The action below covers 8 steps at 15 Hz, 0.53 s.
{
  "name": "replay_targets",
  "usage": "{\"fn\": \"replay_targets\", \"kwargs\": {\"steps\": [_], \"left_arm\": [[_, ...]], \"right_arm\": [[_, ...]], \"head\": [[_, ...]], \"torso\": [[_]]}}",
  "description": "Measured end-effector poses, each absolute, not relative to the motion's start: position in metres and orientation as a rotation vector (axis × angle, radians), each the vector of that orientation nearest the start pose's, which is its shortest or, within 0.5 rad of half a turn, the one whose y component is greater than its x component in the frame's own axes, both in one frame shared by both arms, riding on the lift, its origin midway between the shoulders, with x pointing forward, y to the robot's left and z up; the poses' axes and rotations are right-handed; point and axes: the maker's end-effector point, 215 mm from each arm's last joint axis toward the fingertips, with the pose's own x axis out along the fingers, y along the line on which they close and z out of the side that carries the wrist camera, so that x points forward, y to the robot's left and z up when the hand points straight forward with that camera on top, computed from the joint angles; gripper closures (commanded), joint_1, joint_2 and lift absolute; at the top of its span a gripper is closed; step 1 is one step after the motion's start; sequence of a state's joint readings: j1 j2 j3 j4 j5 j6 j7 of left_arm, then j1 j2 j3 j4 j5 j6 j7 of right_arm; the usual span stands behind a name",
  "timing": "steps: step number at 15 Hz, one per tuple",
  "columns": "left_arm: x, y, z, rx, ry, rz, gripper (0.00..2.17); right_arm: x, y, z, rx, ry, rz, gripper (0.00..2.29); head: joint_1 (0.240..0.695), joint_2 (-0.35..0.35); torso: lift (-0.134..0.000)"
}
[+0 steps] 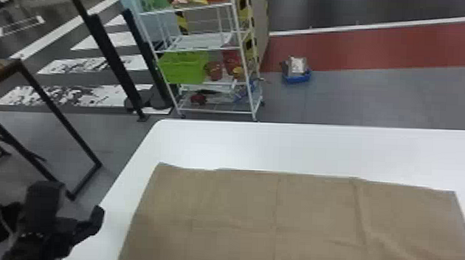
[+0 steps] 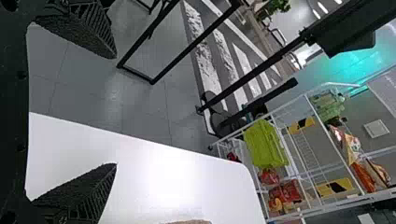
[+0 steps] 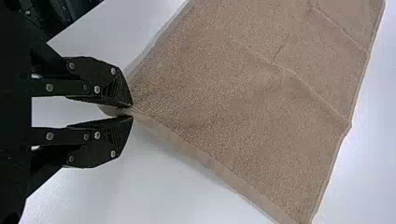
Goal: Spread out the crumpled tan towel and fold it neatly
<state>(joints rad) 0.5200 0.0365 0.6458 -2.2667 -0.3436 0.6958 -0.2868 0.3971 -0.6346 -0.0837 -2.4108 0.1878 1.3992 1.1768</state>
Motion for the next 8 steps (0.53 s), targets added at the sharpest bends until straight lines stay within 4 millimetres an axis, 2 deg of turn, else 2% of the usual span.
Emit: {"fn": "replay_targets", "kwargs": {"steps": [8], "left_arm": [[0.311,0.578,-0.369,0.415,0.612,0.493,0.05]], "right_arm": [[0.273,-0.328,-0.406,-0.225,1.113,0.730,0.94]], "head": [[0.695,0.350]], "torso": [[-0.122]]}}
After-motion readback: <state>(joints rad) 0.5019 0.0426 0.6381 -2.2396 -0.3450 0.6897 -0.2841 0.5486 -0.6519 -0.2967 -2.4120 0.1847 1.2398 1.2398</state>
